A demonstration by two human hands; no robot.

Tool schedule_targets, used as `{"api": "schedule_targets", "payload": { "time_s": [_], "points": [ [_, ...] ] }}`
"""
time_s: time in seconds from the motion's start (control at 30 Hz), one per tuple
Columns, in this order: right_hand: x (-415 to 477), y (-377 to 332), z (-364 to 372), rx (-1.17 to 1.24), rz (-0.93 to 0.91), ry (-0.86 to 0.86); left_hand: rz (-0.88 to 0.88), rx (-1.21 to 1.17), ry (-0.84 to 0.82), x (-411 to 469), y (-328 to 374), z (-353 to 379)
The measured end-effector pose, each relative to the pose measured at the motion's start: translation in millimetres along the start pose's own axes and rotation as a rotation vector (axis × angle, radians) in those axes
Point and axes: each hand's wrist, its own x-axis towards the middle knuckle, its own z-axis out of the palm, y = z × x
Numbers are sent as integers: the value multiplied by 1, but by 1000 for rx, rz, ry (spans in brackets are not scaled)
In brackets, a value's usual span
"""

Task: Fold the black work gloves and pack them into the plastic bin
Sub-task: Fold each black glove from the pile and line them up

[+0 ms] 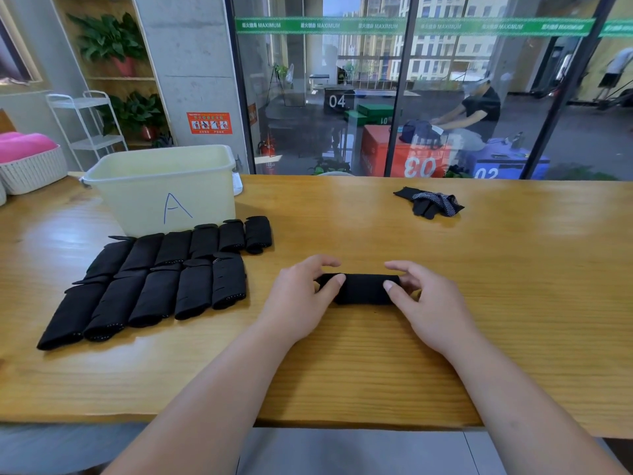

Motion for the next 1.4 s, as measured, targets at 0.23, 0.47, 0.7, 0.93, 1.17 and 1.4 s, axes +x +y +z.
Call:
{"api": "schedule_targets", "payload": {
  "time_s": [0.23, 0.47, 0.7, 0.93, 1.17, 1.4],
  "points": [
    [6, 1, 7, -11, -51, 104, 177, 243, 119, 4, -4, 6],
    [8, 9, 11, -10, -127, 118, 420, 357, 32, -7, 8, 8],
    [1, 1, 9, -263, -202, -84, 385, 506, -116, -11, 11, 12],
    [0, 0, 16, -603, -229, -419, 354, 544, -340, -11, 2, 12],
    [1, 1, 17, -599, -210, -404, 355, 545, -411, -10, -2, 11],
    [-3, 2, 12, -479, -313, -163, 324, 517, -219, -8, -4, 5]
  ]
}}
